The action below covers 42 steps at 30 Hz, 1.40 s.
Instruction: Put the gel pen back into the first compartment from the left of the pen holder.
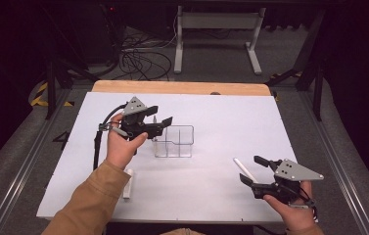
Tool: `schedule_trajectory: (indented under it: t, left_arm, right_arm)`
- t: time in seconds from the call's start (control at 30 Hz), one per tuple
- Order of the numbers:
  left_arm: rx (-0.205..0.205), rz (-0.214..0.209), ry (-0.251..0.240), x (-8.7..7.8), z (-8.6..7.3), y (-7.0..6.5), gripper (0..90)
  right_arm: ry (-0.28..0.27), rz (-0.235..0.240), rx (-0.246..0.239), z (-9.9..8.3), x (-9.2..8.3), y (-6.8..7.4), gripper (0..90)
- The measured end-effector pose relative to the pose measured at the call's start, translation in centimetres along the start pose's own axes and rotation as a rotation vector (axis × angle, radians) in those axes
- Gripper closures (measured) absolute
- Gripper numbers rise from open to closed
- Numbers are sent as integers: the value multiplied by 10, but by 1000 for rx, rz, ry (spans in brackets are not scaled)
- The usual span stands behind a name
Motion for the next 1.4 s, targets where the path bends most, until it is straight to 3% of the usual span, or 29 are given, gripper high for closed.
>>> schedule_trajectory:
  t: [0.23,0.53,0.8,1.23,1.4]
  left_arm:
    - [35,1,-23,-29,-3,-7,182]
    - [48,29,-16,-60,-17,-8,159]
    - [61,37,-8,-75,-24,-10,143]
    - [46,68,-13,-96,-35,-7,142]
    - [44,65,0,-102,-39,-8,141]
  right_arm:
    - [0,-10,-1,2,0,-2,232]
    - [1,-25,-5,5,-1,-4,220]
    - [-3,-26,-5,8,-2,-5,217]
    - [0,-39,8,8,-1,-11,195]
    - [11,-30,11,8,3,-9,257]
Point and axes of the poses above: each handheld gripper's, and its own axes: x roughly forward along the jaws, z roughly out of its top, y roughly to its left, the point moved 6 cm from there along x, roughly forward along the jaws, and after that the axes turned 1 degree about -y, right-handed, at the moved point
